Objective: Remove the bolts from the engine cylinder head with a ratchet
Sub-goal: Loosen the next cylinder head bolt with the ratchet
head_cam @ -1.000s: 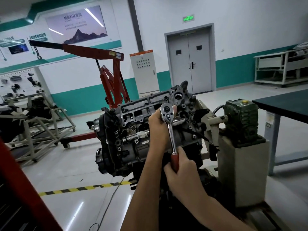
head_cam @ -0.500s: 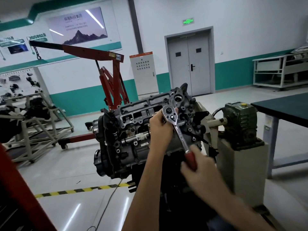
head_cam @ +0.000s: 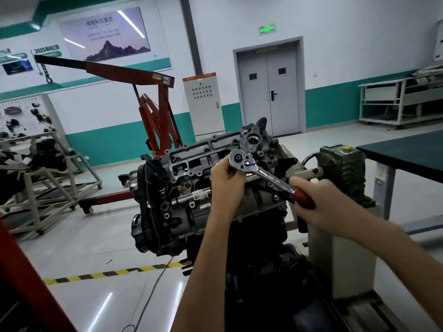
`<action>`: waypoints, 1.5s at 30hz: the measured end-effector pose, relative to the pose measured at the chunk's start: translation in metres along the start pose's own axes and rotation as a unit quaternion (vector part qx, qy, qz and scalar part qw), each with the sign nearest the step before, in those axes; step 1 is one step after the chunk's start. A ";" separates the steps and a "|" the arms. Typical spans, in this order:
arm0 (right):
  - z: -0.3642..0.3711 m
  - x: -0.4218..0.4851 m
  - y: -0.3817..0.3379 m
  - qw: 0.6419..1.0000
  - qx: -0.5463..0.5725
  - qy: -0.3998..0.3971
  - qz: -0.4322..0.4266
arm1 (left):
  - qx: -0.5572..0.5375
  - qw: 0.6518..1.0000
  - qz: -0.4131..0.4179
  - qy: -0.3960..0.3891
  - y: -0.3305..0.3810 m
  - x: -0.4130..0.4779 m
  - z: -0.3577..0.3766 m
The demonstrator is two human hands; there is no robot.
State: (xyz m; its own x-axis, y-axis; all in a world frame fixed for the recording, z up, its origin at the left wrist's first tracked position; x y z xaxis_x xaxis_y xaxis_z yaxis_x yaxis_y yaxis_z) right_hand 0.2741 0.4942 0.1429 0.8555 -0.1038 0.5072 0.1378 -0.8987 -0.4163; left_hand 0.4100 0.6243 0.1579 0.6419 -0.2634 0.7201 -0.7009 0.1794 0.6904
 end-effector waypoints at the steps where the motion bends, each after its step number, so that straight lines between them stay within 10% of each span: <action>1: 0.015 -0.009 -0.008 0.998 0.044 0.036 0.010 | -0.004 1.000 -0.003 0.002 0.000 -0.001 0.001; 8: 0.118 -0.022 -0.085 0.925 0.330 0.148 0.120 | -0.001 1.000 -0.006 0.011 -0.001 -0.001 0.002; 18: -0.015 0.001 0.001 0.999 0.018 -0.037 -0.003 | 0.042 0.999 0.008 -0.032 -0.001 0.008 0.003; 24: 0.084 -0.030 -0.056 0.951 0.251 0.145 0.107 | 0.016 1.000 0.006 -0.001 -0.001 0.000 0.005; 28: 0.114 -0.021 -0.081 0.931 0.325 0.117 0.121 | -0.009 1.000 -0.013 0.004 -0.001 0.001 -0.001; 38: -0.019 0.012 0.004 0.998 -0.041 -0.034 -0.025 | 0.018 1.000 -0.010 -0.007 -0.002 0.000 0.000; 45: 0.099 -0.030 -0.068 0.942 0.282 0.148 0.106 | -0.003 1.000 0.007 0.030 -0.002 -0.002 0.005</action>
State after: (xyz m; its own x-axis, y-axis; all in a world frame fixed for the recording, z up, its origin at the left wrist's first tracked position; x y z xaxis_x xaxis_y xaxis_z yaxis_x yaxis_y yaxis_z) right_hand 0.2891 0.6005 0.0812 0.7287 -0.4446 0.5208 0.2934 -0.4844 -0.8241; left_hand 0.4084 0.6195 0.1544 0.6490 -0.2041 0.7329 -0.7084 0.1893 0.6800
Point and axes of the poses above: each hand's wrist, its own x-axis towards the middle knuckle, its own z-axis out of the palm, y = z × x, the point moved 2 cm from there along x, towards the middle knuckle, and after that the axes turned 3 degrees about x, right-handed, at the moved point
